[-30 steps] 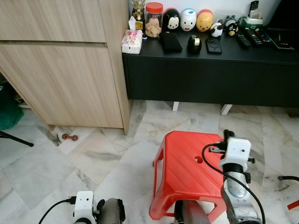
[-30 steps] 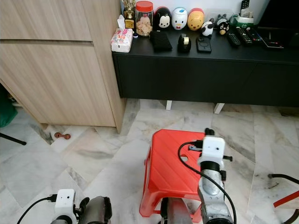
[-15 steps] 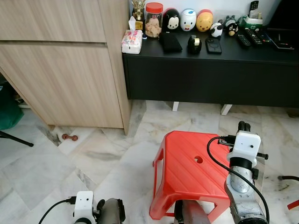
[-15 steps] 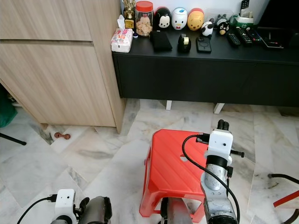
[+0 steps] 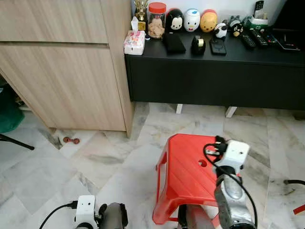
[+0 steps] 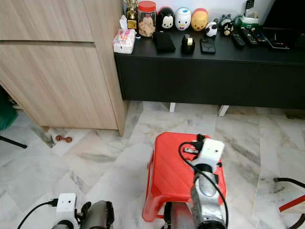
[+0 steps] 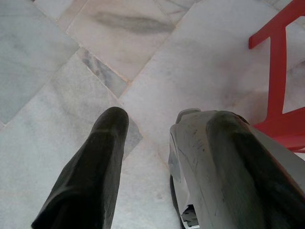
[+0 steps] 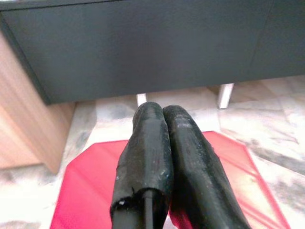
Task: Hang keys on a hook
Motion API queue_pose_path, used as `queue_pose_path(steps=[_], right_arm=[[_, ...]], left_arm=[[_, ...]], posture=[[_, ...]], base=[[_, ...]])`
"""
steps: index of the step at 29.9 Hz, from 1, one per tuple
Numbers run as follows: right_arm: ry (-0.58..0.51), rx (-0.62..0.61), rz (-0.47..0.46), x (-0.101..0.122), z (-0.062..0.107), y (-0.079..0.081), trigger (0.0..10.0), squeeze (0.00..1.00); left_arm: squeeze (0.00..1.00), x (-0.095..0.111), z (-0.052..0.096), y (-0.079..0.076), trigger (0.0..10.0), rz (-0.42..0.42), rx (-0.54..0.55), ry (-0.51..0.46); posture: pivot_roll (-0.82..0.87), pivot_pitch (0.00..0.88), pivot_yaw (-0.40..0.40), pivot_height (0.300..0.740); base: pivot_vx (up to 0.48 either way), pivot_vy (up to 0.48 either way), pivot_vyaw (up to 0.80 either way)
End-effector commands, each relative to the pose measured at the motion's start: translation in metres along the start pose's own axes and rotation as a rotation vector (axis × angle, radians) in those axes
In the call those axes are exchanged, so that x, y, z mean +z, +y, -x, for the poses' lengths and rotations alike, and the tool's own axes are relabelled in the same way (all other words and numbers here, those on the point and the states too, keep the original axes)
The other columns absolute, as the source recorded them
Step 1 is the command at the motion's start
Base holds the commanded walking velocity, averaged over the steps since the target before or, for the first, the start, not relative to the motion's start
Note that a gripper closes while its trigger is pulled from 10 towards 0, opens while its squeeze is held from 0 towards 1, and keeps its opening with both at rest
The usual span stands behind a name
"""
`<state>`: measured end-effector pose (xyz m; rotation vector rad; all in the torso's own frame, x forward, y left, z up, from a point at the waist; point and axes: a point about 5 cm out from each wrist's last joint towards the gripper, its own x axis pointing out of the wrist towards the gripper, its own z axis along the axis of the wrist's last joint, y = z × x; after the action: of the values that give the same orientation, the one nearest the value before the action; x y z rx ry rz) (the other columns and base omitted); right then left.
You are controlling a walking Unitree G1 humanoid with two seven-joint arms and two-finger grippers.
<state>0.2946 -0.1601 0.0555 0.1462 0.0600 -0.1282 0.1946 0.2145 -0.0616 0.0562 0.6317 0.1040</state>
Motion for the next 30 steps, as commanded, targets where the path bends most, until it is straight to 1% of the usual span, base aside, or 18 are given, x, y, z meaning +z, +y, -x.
queue_pose_path(steps=[1, 11, 20, 30], right_arm=[[0.022, 0.001, 0.002, -0.0039, 0.0013, -0.0013, 10.0, 0.0], [0.034, 0.02, -0.006, -0.0028, -0.0013, -0.008, 10.0, 0.0], [0.027, 0.033, -0.001, -0.0009, -0.0032, -0.0058, 10.0, 0.0], [0.024, 0.033, 0.0, -0.0004, -0.0034, -0.006, 10.0, 0.0]], left_arm=[[0.0, -0.0249, 0.0104, -0.0024, 10.0, 0.0, -0.016, 0.097], [0.0, -0.026, 0.0109, -0.0033, 10.0, 0.006, -0.015, 0.1], [0.0, -0.0256, 0.0107, -0.0042, 10.0, 0.007, -0.017, 0.097], [0.0, -0.0259, 0.011, -0.0049, 10.0, 0.009, -0.02, 0.095]], posture=[[0.17, 0.137, -0.042, 0.608], [0.16, 0.129, -0.044, 0.608], [0.17, 0.114, -0.043, 0.608], [0.16, 0.097, -0.041, 0.608]], base=[[0.0, 0.0, 0.0], [0.0, 0.0, 0.0], [0.0, 0.0, 0.0], [-0.276, 0.0, 0.0]])
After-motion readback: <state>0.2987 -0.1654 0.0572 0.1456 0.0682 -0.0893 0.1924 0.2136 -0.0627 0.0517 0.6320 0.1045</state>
